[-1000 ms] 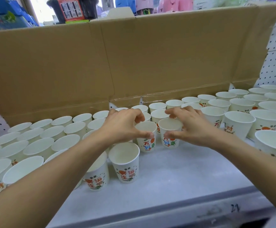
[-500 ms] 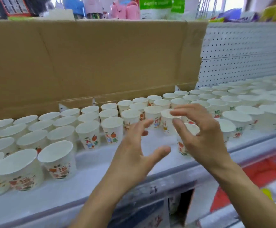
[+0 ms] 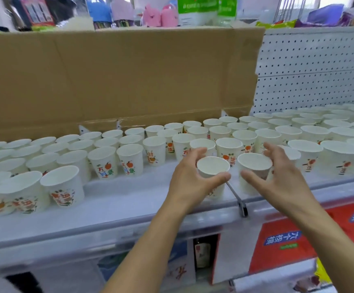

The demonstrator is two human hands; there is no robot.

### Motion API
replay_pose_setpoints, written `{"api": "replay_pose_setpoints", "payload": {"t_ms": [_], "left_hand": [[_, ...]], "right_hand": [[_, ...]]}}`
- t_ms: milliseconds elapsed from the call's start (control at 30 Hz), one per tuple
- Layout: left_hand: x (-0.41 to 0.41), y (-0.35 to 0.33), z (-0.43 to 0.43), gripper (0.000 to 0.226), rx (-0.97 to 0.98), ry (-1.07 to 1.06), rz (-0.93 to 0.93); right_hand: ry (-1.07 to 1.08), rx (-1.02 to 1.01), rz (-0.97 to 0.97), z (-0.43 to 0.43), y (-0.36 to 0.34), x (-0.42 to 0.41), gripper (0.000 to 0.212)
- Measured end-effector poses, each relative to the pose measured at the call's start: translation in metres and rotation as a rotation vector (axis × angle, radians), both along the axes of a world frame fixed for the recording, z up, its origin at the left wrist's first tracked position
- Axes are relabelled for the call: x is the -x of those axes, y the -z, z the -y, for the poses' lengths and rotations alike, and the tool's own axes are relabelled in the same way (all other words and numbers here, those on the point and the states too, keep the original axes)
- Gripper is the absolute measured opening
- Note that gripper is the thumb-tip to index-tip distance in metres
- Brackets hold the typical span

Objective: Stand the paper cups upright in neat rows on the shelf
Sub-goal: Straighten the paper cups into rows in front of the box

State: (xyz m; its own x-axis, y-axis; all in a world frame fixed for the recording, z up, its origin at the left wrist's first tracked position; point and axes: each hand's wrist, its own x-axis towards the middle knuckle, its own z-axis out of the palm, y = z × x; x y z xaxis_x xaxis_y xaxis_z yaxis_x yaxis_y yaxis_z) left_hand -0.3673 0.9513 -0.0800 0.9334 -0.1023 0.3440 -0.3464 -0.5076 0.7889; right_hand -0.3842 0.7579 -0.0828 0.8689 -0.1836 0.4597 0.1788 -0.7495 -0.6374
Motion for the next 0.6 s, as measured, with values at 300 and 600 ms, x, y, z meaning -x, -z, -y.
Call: {"api": "replay_pose_setpoints", "payload": {"t_ms": [300,600], "left_hand": [[0.020,-0.028,-0.098,0.065,-0.311,-0.194,0.059],[0.004,-0.046,-0.199,0.070,-0.693,-0.368,-0.006]], "right_hand": [[-0.216,-0.003,-0.031,-0.057,-0.018,-0.013,0.079],[-0.504,0.165,-0.082,-0.180,-0.015,-0.048,0.086]]}}
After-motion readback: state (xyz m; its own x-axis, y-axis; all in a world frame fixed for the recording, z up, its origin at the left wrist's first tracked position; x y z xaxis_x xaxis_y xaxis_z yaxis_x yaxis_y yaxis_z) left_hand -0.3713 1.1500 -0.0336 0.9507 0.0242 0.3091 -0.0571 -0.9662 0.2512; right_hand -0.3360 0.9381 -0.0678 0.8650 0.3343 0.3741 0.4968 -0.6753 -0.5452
